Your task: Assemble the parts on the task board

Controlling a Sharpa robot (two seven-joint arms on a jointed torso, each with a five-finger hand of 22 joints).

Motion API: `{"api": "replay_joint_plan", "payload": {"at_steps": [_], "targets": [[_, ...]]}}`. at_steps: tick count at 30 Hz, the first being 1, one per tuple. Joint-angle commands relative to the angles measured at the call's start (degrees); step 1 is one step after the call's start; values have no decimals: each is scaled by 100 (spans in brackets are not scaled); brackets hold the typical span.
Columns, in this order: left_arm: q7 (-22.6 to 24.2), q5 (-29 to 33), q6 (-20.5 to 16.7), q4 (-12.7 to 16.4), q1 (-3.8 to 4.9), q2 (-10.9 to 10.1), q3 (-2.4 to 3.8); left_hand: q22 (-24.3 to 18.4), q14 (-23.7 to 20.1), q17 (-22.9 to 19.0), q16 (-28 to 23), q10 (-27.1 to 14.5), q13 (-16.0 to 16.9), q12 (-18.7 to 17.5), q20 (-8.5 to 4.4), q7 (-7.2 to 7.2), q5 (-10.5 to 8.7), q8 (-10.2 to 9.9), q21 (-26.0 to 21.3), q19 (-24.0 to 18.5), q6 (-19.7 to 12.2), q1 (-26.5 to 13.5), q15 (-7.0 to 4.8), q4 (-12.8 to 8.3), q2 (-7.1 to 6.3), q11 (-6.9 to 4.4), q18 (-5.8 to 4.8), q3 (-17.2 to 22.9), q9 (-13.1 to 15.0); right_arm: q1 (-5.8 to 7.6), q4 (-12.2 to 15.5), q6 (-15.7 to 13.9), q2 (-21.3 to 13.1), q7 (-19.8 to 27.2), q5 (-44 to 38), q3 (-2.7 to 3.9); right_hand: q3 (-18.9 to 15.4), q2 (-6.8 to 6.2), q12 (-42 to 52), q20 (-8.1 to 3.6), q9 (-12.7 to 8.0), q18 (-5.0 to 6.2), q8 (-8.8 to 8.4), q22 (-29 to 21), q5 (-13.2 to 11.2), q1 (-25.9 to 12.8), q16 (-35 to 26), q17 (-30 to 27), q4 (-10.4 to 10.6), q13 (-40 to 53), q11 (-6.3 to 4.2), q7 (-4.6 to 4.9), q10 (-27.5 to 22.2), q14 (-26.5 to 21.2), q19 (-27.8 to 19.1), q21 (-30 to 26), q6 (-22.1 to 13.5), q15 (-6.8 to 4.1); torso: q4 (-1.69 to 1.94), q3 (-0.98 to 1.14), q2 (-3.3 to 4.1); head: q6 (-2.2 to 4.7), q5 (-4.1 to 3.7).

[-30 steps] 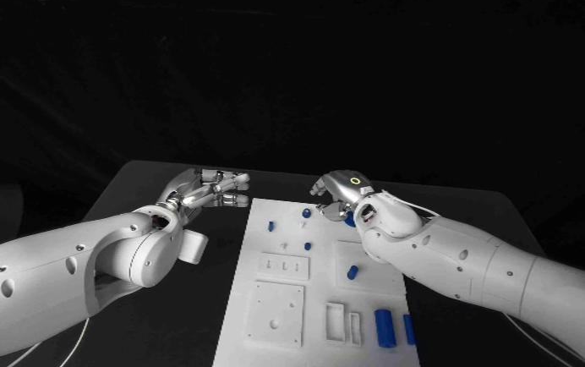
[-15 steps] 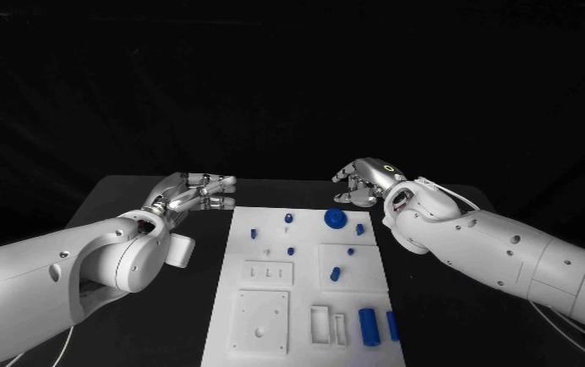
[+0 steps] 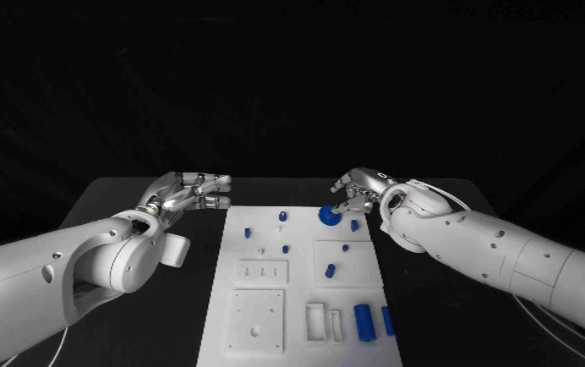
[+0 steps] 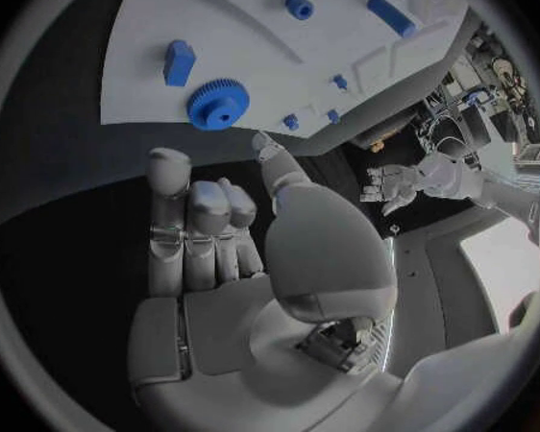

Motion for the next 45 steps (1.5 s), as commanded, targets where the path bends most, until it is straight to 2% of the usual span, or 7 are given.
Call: {"api": "replay_joint_plan", "payload": {"at_steps": [1,2,17,23,30,40,45], "targets": [[52,-16,117,4,8,16,3,-8,-28,3,3,-33,6,1,-10,8,-7,-9,27,-39,-32,52,31,-11,-16,-11,-8,21,9,-32,-108,343,57,137,59,3,-32,6,-25,39,-5,17,-26,13,24,61,-30,13,1,-1,31,-13,-7,53,116,-36,-73,-2,37,4,13,-26,-11],[52,-16,117,6,8,15,3,-8,-33,2,0,-38,6,2,-9,9,-4,-9,25,-43,-36,54,33,-16,-9,-10,-8,18,9,-40,-131,350,69,139,56,3,-148,48,-30,40,-6,15,-28,155,21,130,-106,164,38,25,31,-13,-1,85,151,-125,-77,-3,42,2,17,-26,-15],[44,-27,120,61,9,-15,3,-8,-33,2,0,-38,6,2,-9,9,-4,-9,25,-43,-36,54,33,-16,-9,-10,-8,18,9,-122,-392,326,208,123,-86,3,-44,81,4,47,-1,12,-21,357,29,84,-32,292,-33,53,40,-7,19,101,193,-56,55,6,56,-7,32,-94,-38],[33,-31,123,72,9,-25,4,-7,-36,2,-1,-40,6,2,-8,11,-7,-10,26,-44,-40,50,34,-16,-11,-9,-8,12,9,-140,-441,298,219,123,-110,3,60,101,1,48,-1,13,-23,422,143,38,-39,300,-99,53,42,-3,13,100,199,-94,102,6,53,2,31,-88,-17],[11,-33,125,81,9,-22,4,-7,-32,3,1,-48,6,1,-9,17,-8,-14,27,-42,-60,48,34,-10,-19,-6,-7,12,6,-144,-475,344,238,133,-85,3,298,235,15,42,8,2,-15,498,-67,-31,-39,312,-226,61,31,-13,29,104,220,-116,385,-1,50,-4,23,-94,-35],[-17,-41,128,120,10,-30,4,-7,-36,3,0,-61,6,1,-6,21,-8,-12,27,-44,-74,55,37,0,-31,-1,-5,23,7,-150,-552,428,271,140,-60,3,422,286,33,38,12,-6,-11,567,-170,-135,-26,331,-308,75,26,-22,46,108,235,-130,497,-4,46,-2,30,-127,6],[-27,-43,127,128,10,-35,4,-7,-36,3,0,-61,6,1,-6,21,-8,-12,27,-44,-74,55,37,0,-31,-1,-5,23,7,-151,-561,435,289,146,-50,3,314,267,37,39,10,-8,-13,604,-231,-151,-15,343,-280,78,27,-24,52,110,241,-137,437,-1,51,-6,28,-137,22]]}}
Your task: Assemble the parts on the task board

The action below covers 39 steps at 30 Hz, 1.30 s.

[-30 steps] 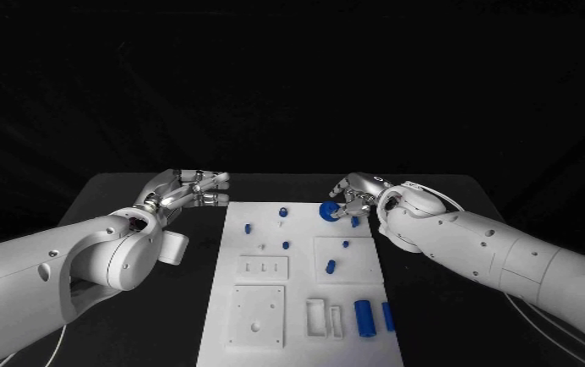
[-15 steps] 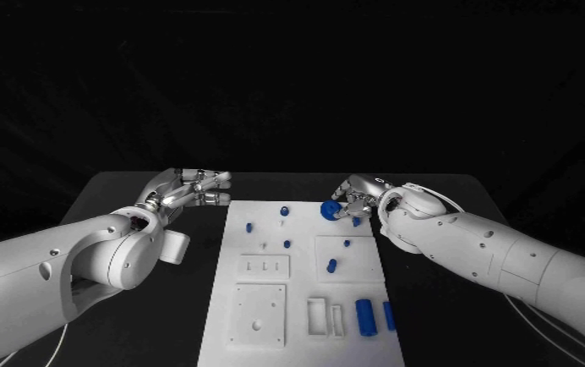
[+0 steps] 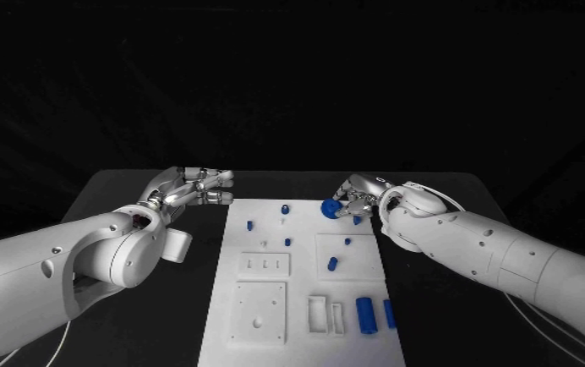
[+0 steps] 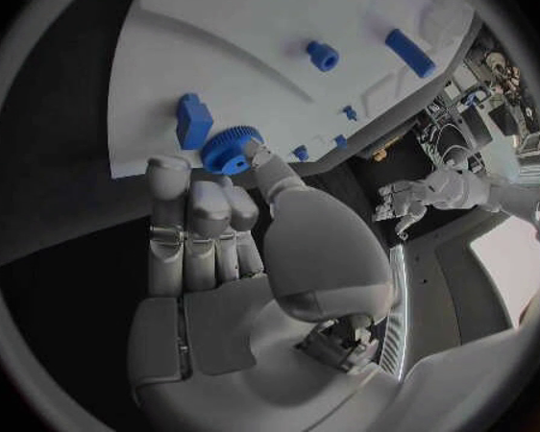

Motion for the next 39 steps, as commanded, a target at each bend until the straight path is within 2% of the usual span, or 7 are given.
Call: {"api": "replay_joint_plan", "payload": {"at_steps": [1,5,15,22,29,33,39], "targets": [[10,-33,92,20,10,-2,4,-8,-14,3,0,-20,8,1,-6,-10,-8,-12,27,-44,-43,30,15,0,-6,-2,-5,23,7,-3,-5,94,21,49,-21,3,-103,-31,13,40,2,-3,-14,24,-24,-49,36,5,46,4,2,-12,40,47,241,-20,-46,-1,3,-3,-3,-9,21],[5,-34,90,25,10,-4,4,-8,-15,3,1,-46,8,1,-3,-2,-88,-14,27,-43,-111,8,17,37,-23,5,-3,26,4,-4,-11,95,35,42,-18,3,-281,-40,-1,43,1,0,-13,58,-22,6,31,4,119,-8,6,-9,32,48,248,-64,-138,2,2,-3,-3,-18,32],[-9,-34,95,25,10,-4,4,-9,-18,3,0,-62,8,1,-1,4,-82,-18,26,-45,-164,27,20,46,-38,10,-1,42,1,-4,-60,122,74,19,-10,3,-671,-58,-38,62,-11,28,-27,116,-6,132,14,-9,364,-54,25,14,-1,48,260,-142,-467,15,-10,-2,-2,-30,60],[-6,-34,98,32,10,-9,4,-9,-18,3,0,-62,8,1,-1,4,-82,-18,26,-45,-164,27,20,46,-38,10,-1,42,1,-4,-87,165,100,17,-9,3,-649,-40,-20,58,-4,19,-18,131,-2,142,25,1,361,-42,17,1,17,48,264,-132,-308,11,-3,2,1,-43,64],[-7,-34,108,49,11,-12,4,-9,-16,4,3,-63,8,2,0,1,-81,-12,27,-45,-131,35,19,63,-43,9,2,58,5,-4,-129,225,138,23,-8,3,-458,80,1,33,6,-20,-14,157,-123,64,22,1,294,-21,-22,-54,36,48,263,-125,207,-13,-10,6,6,-54,75],[-11,-34,112,51,11,-11,4,-9,-16,4,3,-63,8,2,0,1,-81,-12,27,-45,-131,35,19,63,-43,9,2,58,5,-4,-153,255,157,19,-8,3,-300,134,-2,23,7,-33,-11,168,-194,-22,22,2,240,-17,-32,-74,37,51,264,-134,267,-21,-13,6,9,-59,86],[-14,-34,119,45,11,-5,4,-9,-16,4,3,-63,8,2,0,1,-81,-12,27,-45,-131,35,19,63,-43,9,2,58,5,-4,-175,264,180,-22,-20,1,-198,128,3,12,6,-39,-12,178,-203,-102,21,6,226,-4,-42,-87,47,52,267,-144,290,-32,-11,1,6,-75,91]]}}
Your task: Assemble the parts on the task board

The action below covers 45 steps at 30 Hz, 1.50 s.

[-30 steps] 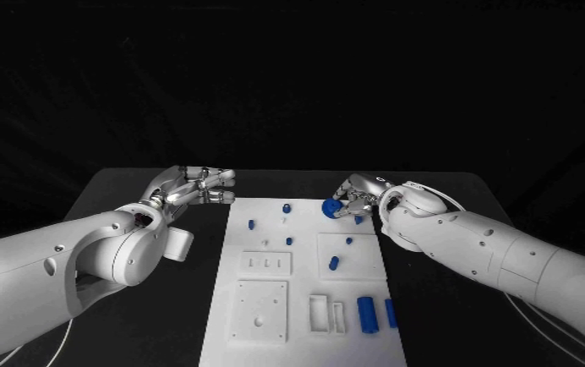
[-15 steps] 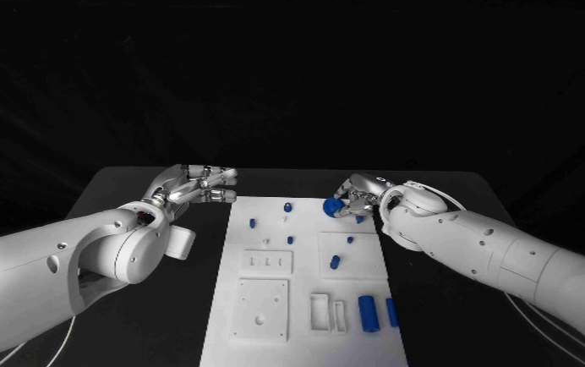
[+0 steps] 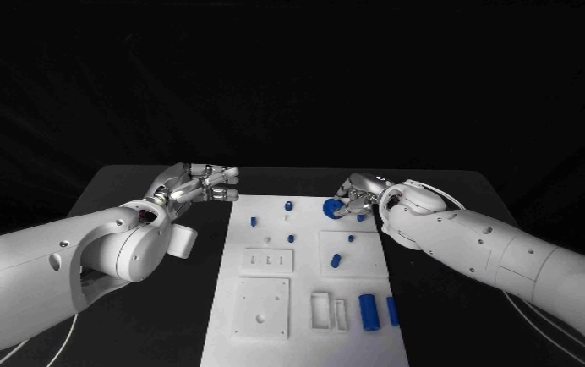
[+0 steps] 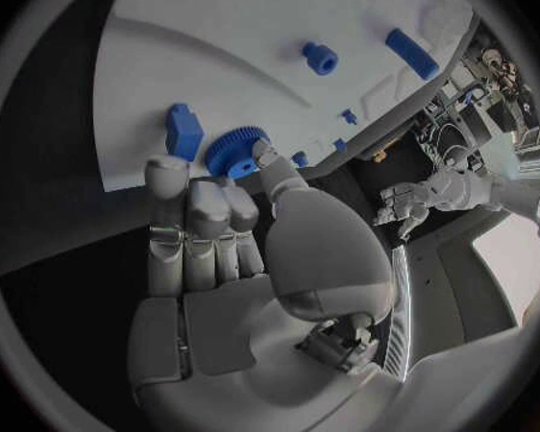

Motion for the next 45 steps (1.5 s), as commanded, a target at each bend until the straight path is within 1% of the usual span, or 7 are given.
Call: {"api": "replay_joint_plan", "payload": {"at_steps": [1,10,15,18,25,27,45], "targets": [[24,-29,106,10,11,9,4,-9,-16,4,3,-43,9,2,0,-7,-14,-12,27,-45,6,35,19,15,-43,-11,1,11,5,-8,-14,114,17,-32,-35,-3,18,-14,26,-7,8,1,-10,68,-25,-71,1,7,4,5,-32,-11,14,13,287,-19,32,-34,0,-4,0,-13,5],[17,-29,126,4,11,11,4,-9,-15,4,5,-43,9,2,-2,-8,-7,-13,28,-44,25,43,18,11,-35,-13,1,11,5,-12,-2,54,49,-77,-182,-14,-82,-161,-17,-3,8,16,-8,63,144,-62,-22,-7,123,-22,-14,19,-10,9,285,-61,-117,-25,-4,2,1,-27,17],[7,-29,168,1,10,18,4,-7,-8,5,9,-50,8,0,-3,-5,-10,-16,32,-37,-7,35,16,15,-24,-10,3,10,3,-15,16,-42,55,-85,-256,-19,-5,-111,-2,-1,8,21,-10,64,217,6,-23,-3,125,-12,-28,1,6,11,289,-62,-33,-32,-3,-4,-1,-40,13],[-3,-29,193,-2,10,20,3,-8,-8,5,9,-50,9,2,-4,-7,16,-13,32,-38,2,76,15,-15,-16,-14,4,23,5,-16,37,-190,54,-121,-368,-21,211,-106,-19,-12,11,13,-9,61,343,27,-41,-16,30,-20,-42,-12,-8,7,288,-72,46,-44,-1,-7,-7,-43,22],[-33,-29,235,-15,10,12,3,-8,-7,2,7,-49,8,1,-8,-9,79,-12,34,-37,15,120,12,-96,46,-15,3,46,5,-17,123,-436,41,-220,-641,-24,979,-81,-36,-44,14,-20,-13,71,104,0,-66,-30,-252,-24,-79,-67,-10,8,284,-69,293,-72,-1,3,-9,-38,46],[-37,-33,237,-14,10,6,3,-7,-5,2,8,-44,8,0,-9,-10,86,-13,35,-37,25,127,10,-128,61,-18,2,44,4,-17,185,-566,34,-279,-748,-25,1458,-214,-36,-50,17,-29,-7,82,63,-195,-75,-35,-292,-22,-84,-79,13,15,289,-62,361,-76,-1,3,-6,-34,60],[-47,-62,209,-15,11,-45,3,-4,-3,-1,3,-35,7,0,-16,-14,127,-12,45,-41,53,145,6,-296,126,-23,-2,31,5,-14,1189,-1289,-156,-604,-1128,-29,1300,-438,-44,-62,17,-50,-8,95,-141,-74,-71,-39,211,5,-100,-121,83,20,297,32,443,-88,-5,4,-2,2,147]]}}
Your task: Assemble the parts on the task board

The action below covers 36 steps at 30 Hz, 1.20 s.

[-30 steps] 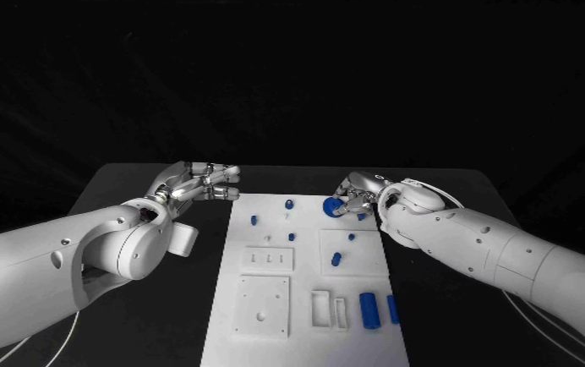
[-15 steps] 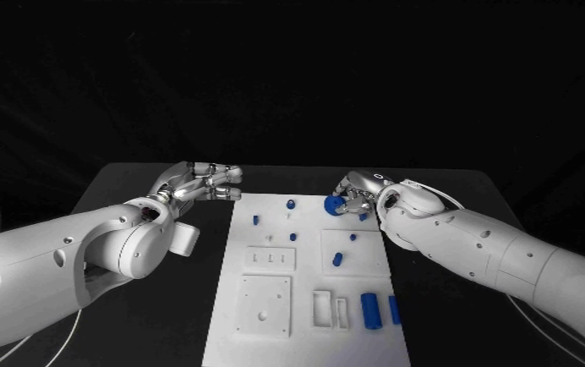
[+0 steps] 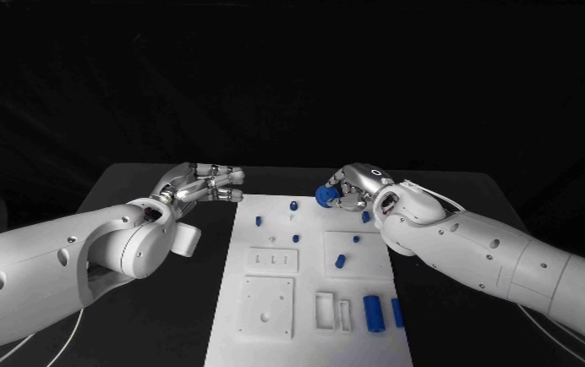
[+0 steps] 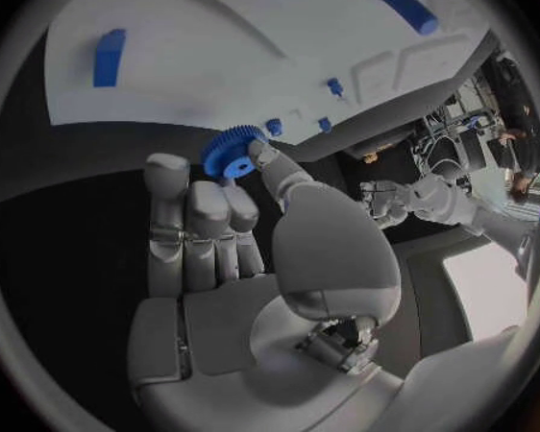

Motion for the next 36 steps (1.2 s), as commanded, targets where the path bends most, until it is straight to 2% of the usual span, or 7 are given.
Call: {"api": "replay_joint_plan", "payload": {"at_steps": [1,4,9,16,21,30,36], "targets": [[23,-48,81,12,11,-8,4,-4,-3,-1,3,-15,7,0,-16,4,28,-12,22,-41,31,15,6,-26,58,-2,-1,0,5,0,175,-301,13,-142,-282,-13,1,-71,-24,-39,-2,-47,6,97,-27,-11,-21,-5,52,6,18,-53,34,5,276,36,305,-30,2,4,5,7,24],[24,-51,71,19,12,-22,5,-4,-3,-1,3,-15,7,0,-16,4,28,-12,22,-41,31,15,6,-26,58,-2,-1,0,5,0,316,-375,48,-162,-363,-80,5,-96,-25,-34,-2,-52,7,101,-162,10,-21,-8,117,7,23,-53,42,7,277,54,306,-25,0,5,7,12,45],[29,-55,61,29,15,-30,5,-3,-2,-1,2,-15,7,0,-16,2,34,-10,25,-43,54,13,5,-49,63,-2,-2,1,7,-1,423,-433,169,-219,-520,-204,18,-139,-30,-33,-1,-56,8,103,-209,48,-19,-11,200,6,26,-55,47,7,277,72,306,-24,6,-4,8,25,66],[27,-57,69,31,18,-13,6,-3,-2,-1,2,-15,7,0,-16,2,34,-10,25,-43,54,13,5,-49,63,-2,-2,1,7,-3,343,-461,420,-305,-697,-384,33,-160,-35,-33,-2,-59,6,104,-223,63,-20,-15,234,4,26,-56,51,8,278,81,308,-24,29,1,14,8,107],[28,-57,74,22,18,2,6,-3,-3,-1,0,-18,7,0,-16,2,36,-10,28,-47,53,4,6,-71,72,-2,-2,1,6,-6,230,-457,582,-359,-777,-473,42,-173,-39,-33,-2,-60,7,101,-235,69,-26,-22,252,1,26,-55,51,7,278,78,307,-24,36,-2,13,-7,166],[30,-58,81,14,18,33,6,-3,-4,-1,0,-19,7,-2,-16,4,30,-13,31,-48,37,-19,6,-65,80,-1,-2,-7,5,-9,-18,-441,776,-374,-833,-562,75,-204,-51,-32,-3,-62,5,99,-209,82,-33,-35,275,-8,34,-48,48,7,278,87,284,-21,22,0,16,-23,193],[28,-58,91,10,19,50,6,-3,-4,-1,0,-19,7,-2,-16,4,30,-13,31,-48,37,-19,6,-65,80,-1,-2,-7,5,-14,-186,-441,864,-361,-845,-595,82,-214,-50,-31,-3,-61,6,98,-207,85,-30,-33,278,-8,35,-46,49,8,278,87,279,-20,16,16,19,-58,203]]}}
